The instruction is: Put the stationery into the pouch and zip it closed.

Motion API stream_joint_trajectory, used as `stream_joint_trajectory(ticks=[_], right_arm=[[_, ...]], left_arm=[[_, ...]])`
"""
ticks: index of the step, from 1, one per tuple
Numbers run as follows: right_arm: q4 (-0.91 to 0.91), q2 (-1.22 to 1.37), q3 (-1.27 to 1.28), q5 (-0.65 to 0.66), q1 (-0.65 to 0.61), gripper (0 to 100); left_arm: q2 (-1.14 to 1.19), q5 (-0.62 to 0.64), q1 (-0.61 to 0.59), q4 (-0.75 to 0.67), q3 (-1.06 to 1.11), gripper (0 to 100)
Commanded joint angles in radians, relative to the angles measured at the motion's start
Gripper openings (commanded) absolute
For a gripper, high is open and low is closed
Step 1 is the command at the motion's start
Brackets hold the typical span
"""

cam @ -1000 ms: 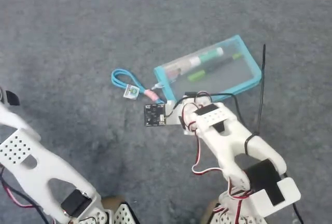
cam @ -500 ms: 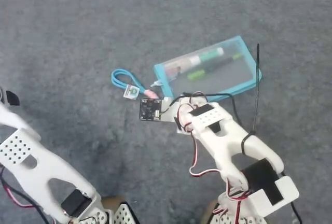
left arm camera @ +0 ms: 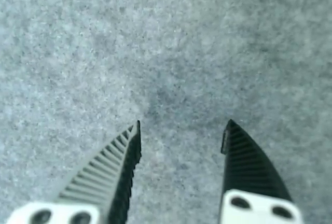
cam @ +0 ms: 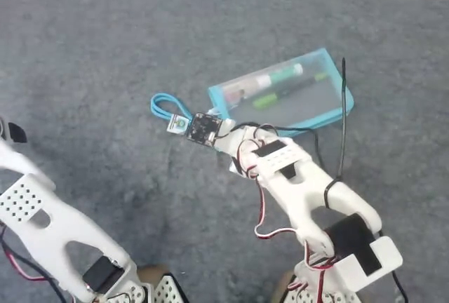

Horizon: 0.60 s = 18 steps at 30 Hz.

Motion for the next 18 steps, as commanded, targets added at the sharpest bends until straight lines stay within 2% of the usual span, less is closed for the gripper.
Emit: stream_joint_trajectory(ticks=[1, 5, 10, 15, 18], right_arm=[[-0.007, -0.002, -0.021, 0.009, -0.012, 15.1], [-0.004, -0.002, -0.017, 0.035, -0.021, 13.9], [-0.005, -0.002, -0.017, 0.029, -0.024, 0.4], [-0.005, -0.004, -0.017, 0.026, -0.024, 0.9], [-0.004, -0.016, -0.021, -0.077, -0.021, 2.2]], left_arm=[[-0.02, -0.009, -0.008, 0.011, -0.051, 24], [-0.02, -0.009, -0.006, 0.011, -0.05, 24], [-0.02, -0.009, -0.006, 0.011, -0.05, 24], [-0.02, -0.009, -0.003, 0.011, -0.05, 24], [-0.02, -0.009, -0.005, 0.011, -0.05, 24]])
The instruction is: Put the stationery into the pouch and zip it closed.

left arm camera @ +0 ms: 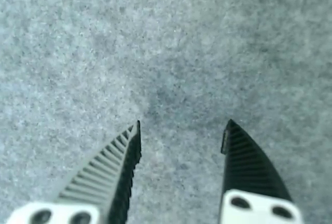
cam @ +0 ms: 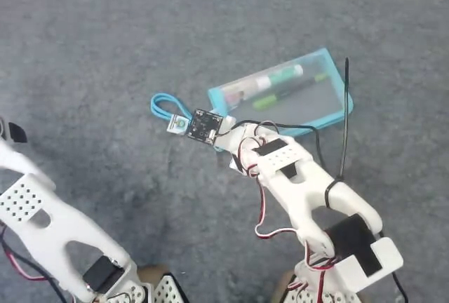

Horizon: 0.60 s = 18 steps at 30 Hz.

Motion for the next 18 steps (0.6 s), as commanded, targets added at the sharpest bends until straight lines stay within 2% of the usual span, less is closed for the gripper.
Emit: stream_joint_trajectory(ticks=[1, 4, 9, 13, 18], right_arm=[[0.002, -0.022, -0.021, -0.13, -0.021, 3.5], [0.012, -0.058, -0.028, -0.235, -0.027, 12.3], [0.099, -0.108, -0.035, -0.245, -0.091, 30.2], [0.099, -0.111, -0.051, -0.252, -0.139, 29.2], [0.097, -0.111, -0.091, -0.362, -0.067, 25.1]], left_arm=[[-0.02, -0.009, -0.005, 0.011, -0.051, 24], [-0.02, -0.009, -0.006, 0.011, -0.056, 24], [-0.02, -0.009, -0.006, 0.009, -0.056, 24], [-0.02, -0.009, -0.008, 0.009, -0.053, 24], [-0.02, -0.009, -0.02, 0.011, -0.053, 24]])
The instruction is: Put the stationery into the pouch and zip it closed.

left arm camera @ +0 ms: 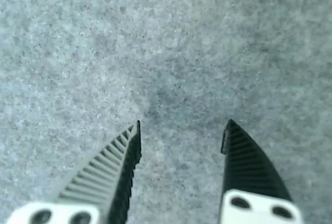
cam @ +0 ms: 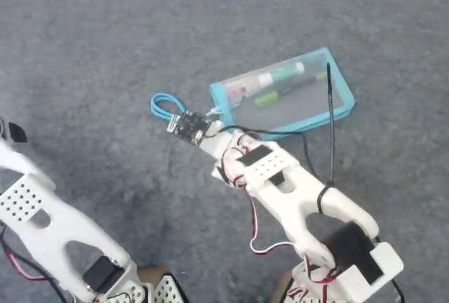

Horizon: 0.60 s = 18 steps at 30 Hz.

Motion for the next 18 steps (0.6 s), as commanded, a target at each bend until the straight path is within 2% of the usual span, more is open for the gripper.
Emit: stream_joint_trajectory(ticks=[1, 6, 14, 18], right_arm=[[0.002, -0.061, -0.071, -0.074, 0.058, 25.1], [-0.022, -0.058, -0.068, -0.098, 0.067, 25.0], [-0.013, -0.056, -0.104, -0.118, 0.005, 24.9], [0.076, -0.053, -0.199, -0.299, 0.007, 24.8]], left_arm=[[-0.02, -0.009, -0.015, 0.011, -0.054, 24], [-0.02, -0.009, -0.017, 0.011, -0.056, 24], [-0.02, -0.009, -0.017, 0.006, -0.054, 24], [-0.02, -0.009, -0.014, 0.005, -0.053, 24]])
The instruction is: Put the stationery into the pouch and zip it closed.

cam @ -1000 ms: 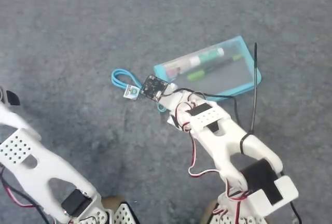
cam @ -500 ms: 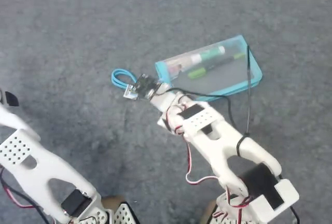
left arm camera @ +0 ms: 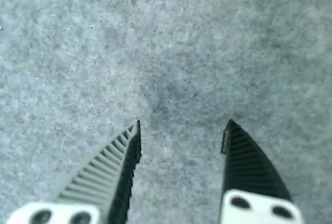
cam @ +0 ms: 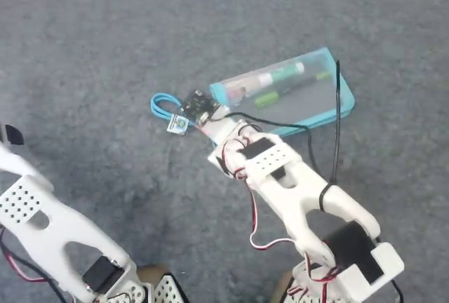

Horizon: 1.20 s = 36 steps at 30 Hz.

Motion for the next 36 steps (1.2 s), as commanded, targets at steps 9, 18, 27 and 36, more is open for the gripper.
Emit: stream_joint_trajectory(ticks=[9, 18, 27, 36], right_arm=[[0.332, -0.048, -0.374, -0.549, -0.058, 24.8], [0.328, 0.004, -0.396, -0.736, -0.113, 25.1], [0.492, 0.367, -0.758, -0.945, -0.116, 24.9], [0.654, 0.605, -0.987, -1.175, -0.094, 24.8]], left_arm=[[-0.018, -0.009, 0.002, 0.005, -0.051, 24], [-0.018, -0.009, 0.002, 0.008, -0.051, 24], [-0.018, -0.009, 0.002, 0.005, -0.05, 24], [0.028, -0.011, -0.003, 0.002, -0.058, 24]])
